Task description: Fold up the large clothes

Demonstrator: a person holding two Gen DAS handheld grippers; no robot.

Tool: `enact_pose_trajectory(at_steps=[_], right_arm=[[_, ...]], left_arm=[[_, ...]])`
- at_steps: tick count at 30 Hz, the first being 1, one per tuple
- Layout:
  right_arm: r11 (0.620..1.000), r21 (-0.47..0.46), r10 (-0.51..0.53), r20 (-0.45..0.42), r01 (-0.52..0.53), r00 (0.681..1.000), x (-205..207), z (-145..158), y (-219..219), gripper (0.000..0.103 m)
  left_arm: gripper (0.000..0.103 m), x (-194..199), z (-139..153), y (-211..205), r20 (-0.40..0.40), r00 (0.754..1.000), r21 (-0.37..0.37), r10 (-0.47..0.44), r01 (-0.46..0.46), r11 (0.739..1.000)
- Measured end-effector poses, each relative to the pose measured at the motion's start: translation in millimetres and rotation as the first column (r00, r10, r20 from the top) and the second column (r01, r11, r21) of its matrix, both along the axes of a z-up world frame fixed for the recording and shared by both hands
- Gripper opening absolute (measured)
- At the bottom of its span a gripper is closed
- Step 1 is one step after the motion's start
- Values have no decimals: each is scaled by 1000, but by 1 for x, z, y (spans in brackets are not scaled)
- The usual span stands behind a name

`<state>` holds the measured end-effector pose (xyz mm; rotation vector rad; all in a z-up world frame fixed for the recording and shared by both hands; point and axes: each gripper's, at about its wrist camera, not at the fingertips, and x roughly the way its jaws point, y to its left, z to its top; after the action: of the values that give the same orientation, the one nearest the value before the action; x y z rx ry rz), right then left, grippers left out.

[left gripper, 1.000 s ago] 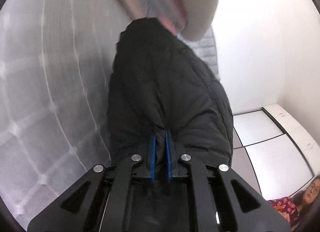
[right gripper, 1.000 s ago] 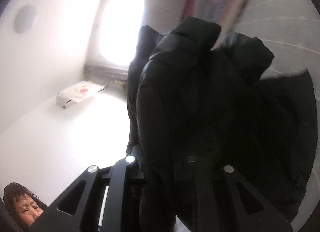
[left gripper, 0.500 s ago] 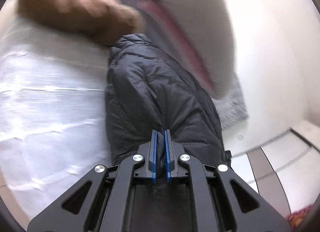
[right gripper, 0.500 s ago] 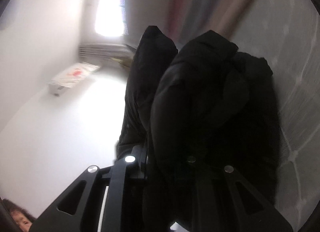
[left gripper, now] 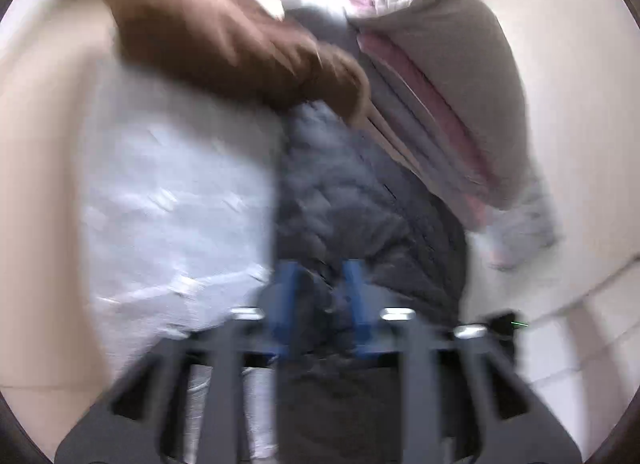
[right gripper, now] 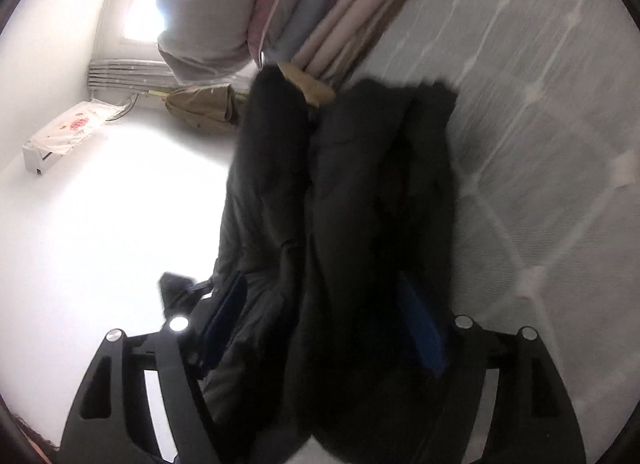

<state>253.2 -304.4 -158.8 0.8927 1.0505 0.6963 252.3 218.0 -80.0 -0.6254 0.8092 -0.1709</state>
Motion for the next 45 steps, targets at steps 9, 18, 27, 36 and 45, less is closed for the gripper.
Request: enact_pose_trajectory(at_steps=[9, 18, 27, 36, 45], right_arm=[[765, -501, -150, 473, 405, 868, -114, 138, 42, 88], [668, -703, 12, 339, 245, 941, -117, 183, 172, 93], [589, -774, -55, 248, 231, 967, -137, 197, 204, 93], [503, -819, -49, 292, 276, 955, -148, 202, 211, 93], [502, -816, -70, 290, 285, 954, -149, 204, 201, 93]], left_arm=[[74, -70, 59, -67, 59, 998, 384, 18, -39, 922], [74, -105, 65, -123, -89, 996, 480, -31, 70, 874], [74, -120, 66, -133, -118, 993, 502, -32, 87, 861], [74, -122, 71, -132, -124, 992, 534, -20, 84, 842], [74, -122, 73, -137, -132, 991, 539, -29, 96, 837]])
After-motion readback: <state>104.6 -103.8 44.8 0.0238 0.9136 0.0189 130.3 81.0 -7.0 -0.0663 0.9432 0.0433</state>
